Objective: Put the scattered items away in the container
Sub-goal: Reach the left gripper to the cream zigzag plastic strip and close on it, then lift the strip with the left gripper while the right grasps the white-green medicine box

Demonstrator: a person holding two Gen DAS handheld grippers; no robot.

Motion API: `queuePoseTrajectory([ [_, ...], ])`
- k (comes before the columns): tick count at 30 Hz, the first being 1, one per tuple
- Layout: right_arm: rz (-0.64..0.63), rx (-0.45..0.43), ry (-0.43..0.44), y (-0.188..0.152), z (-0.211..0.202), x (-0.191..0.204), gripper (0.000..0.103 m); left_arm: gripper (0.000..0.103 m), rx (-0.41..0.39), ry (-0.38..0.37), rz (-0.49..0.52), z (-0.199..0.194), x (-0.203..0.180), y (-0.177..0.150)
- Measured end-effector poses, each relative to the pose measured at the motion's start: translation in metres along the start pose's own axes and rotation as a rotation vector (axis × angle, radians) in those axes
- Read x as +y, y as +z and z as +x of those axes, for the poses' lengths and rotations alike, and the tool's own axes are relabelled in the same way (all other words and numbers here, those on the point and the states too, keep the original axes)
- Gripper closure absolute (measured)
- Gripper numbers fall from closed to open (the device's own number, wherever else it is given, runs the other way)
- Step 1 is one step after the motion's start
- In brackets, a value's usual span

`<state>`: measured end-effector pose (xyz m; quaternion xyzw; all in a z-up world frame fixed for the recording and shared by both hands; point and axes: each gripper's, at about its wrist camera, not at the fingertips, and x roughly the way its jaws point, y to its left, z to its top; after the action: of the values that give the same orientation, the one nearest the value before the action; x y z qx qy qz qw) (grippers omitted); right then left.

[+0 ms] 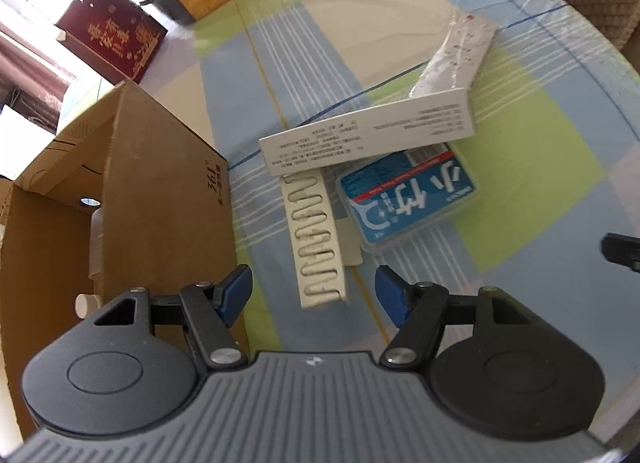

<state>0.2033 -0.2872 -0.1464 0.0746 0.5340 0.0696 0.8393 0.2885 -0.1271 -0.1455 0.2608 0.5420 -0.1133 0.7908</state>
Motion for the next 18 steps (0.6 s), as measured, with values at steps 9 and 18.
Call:
queuePoseTrajectory([
  [9, 0.020, -0.018, 0.010, 0.001, -0.004, -0.003, 0.016, 0.079, 0.004, 0.005, -0.122, 0.005, 0.005, -0.027],
  [18, -0.084, -0.045, 0.007, -0.004, -0.008, 0.014, 0.016, 0.077, 0.041, -0.070, -0.259, -0.011, -0.001, -0.092],
])
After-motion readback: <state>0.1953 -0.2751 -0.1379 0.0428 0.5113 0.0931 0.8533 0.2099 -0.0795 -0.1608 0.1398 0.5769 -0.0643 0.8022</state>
